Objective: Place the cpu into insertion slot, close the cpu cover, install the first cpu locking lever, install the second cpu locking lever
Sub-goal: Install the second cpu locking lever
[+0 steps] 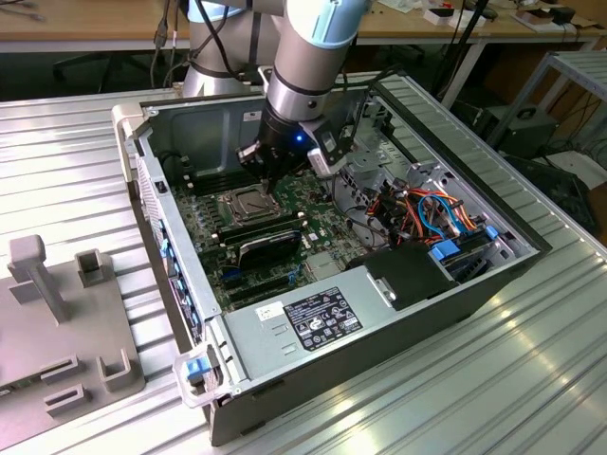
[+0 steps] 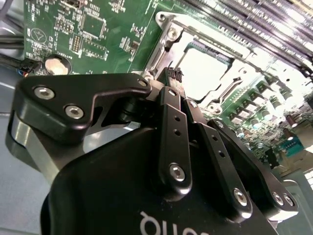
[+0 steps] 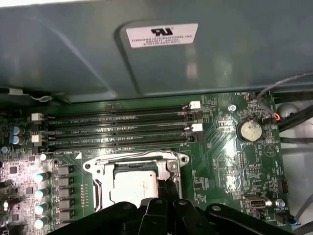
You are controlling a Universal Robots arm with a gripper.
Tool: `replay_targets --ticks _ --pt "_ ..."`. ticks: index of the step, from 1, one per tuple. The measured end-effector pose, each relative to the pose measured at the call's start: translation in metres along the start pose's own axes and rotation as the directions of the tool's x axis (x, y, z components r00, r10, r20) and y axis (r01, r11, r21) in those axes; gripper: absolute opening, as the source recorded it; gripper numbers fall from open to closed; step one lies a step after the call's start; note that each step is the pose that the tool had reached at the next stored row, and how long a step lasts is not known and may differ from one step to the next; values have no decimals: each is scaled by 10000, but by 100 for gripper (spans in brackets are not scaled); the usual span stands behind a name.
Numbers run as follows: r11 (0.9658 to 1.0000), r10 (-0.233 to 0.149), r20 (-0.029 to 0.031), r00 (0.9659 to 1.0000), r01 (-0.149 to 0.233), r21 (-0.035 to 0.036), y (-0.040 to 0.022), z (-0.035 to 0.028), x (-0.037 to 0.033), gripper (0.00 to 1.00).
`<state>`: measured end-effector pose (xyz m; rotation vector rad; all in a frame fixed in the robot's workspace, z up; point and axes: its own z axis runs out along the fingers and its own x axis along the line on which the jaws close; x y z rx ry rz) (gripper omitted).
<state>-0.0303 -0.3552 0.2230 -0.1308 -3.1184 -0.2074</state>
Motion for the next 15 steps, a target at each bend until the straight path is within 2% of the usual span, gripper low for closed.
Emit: replay_targets --ticks 2,15 --pt "10000 -1 0 10000 1 0 -28 -4 -4 11" --pt "10000 -22 -5 10000 22 2 -107 -21 -29 11"
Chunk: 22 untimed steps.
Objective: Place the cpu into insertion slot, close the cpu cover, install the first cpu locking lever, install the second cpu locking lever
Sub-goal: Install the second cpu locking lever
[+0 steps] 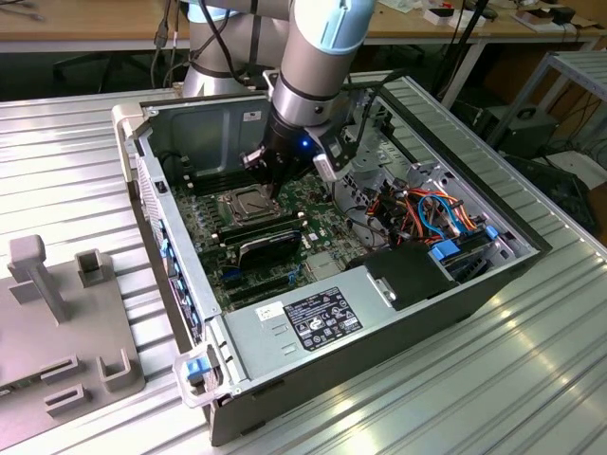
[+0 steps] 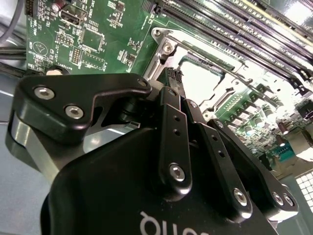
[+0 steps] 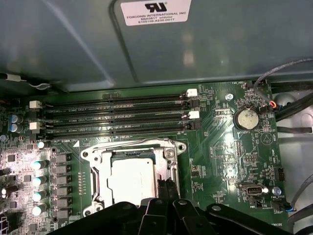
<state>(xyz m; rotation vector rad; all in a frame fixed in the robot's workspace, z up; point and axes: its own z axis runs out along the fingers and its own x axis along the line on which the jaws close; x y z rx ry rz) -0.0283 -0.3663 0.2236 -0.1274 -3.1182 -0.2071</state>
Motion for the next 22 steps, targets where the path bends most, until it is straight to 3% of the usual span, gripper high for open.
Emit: replay_targets --ticks 4,12,22 --pt "10000 -41 -5 10000 41 1 -7 -49 -1 11" --pt "10000 -86 -11 10000 86 3 -141 -71 -11 11" --pt "10000 -96 -13 10000 96 4 -156 -73 -13 11"
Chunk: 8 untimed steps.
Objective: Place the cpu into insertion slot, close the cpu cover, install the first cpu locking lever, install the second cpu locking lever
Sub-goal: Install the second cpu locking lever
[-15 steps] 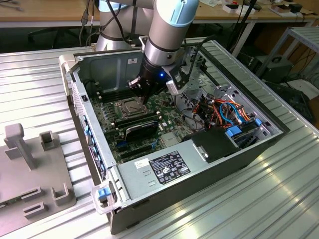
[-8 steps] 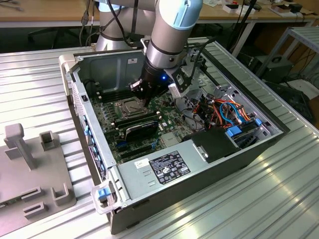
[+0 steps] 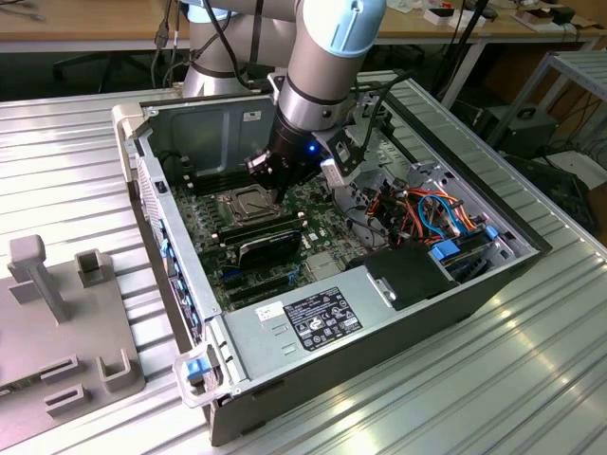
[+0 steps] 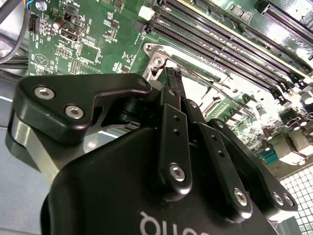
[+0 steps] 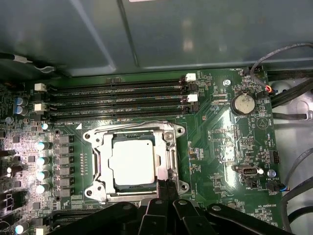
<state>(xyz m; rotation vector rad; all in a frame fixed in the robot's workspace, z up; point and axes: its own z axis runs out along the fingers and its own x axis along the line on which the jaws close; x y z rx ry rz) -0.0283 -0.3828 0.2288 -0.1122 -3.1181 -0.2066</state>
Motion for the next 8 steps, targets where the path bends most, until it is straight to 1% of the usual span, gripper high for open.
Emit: replay_targets --ticks 5,6,7,8 --pt "10000 3 2 10000 -3 11 -78 -10 -5 11" --pt "10000 4 2 10000 -4 13 -104 -13 0 11" --pt "10000 2 3 10000 -2 12 -114 -9 35 11" --pt "10000 3 3 10000 -3 12 -124 3 99 11"
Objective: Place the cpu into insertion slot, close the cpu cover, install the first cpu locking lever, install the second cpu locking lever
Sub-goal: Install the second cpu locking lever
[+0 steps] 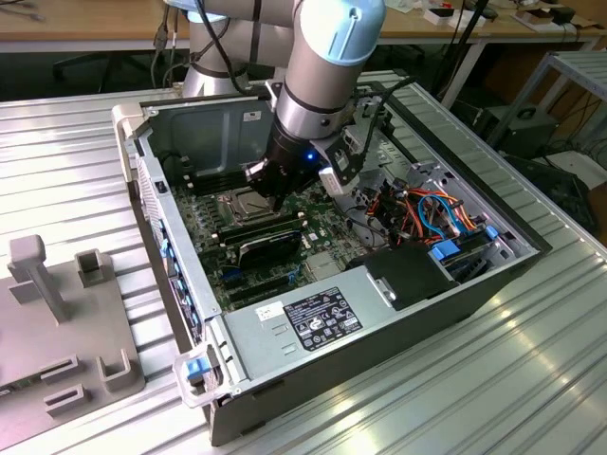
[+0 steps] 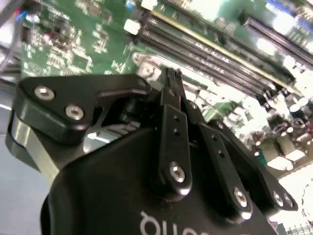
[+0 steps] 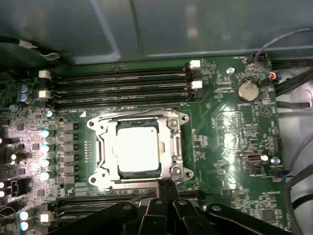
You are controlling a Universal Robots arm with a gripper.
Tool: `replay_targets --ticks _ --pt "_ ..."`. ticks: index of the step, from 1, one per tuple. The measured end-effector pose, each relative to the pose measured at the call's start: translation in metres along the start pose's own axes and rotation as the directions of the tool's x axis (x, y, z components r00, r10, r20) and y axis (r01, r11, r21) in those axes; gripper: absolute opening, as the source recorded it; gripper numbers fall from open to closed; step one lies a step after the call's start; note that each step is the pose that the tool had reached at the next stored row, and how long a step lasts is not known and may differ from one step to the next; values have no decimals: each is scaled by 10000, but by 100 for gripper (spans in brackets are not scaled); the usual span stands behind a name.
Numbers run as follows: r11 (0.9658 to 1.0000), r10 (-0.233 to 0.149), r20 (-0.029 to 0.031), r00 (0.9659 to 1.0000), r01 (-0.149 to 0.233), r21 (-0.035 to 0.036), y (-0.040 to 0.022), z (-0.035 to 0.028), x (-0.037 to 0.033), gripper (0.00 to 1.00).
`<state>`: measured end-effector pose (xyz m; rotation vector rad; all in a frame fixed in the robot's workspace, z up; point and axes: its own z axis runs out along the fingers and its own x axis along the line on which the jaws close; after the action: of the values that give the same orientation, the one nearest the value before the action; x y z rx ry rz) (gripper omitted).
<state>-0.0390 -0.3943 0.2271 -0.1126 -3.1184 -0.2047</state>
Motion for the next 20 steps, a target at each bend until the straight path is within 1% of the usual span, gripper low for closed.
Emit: replay_targets --ticks 2,3,5,11,14,15,20 --pt "10000 -2 0 10000 2 0 -9 12 60 11" --pt "10000 1 -1 10000 -1 2 -14 23 110 11" --pt "10000 -2 -4 10000 2 3 -22 41 177 11" --pt "10000 1 -16 10000 -1 2 -39 91 331 11" --pt "10000 2 -22 10000 -2 2 -50 124 428 11" --pt "10000 3 -25 10000 -3 3 -52 128 442 11" --pt "10000 3 -24 10000 -3 3 -52 130 447 11"
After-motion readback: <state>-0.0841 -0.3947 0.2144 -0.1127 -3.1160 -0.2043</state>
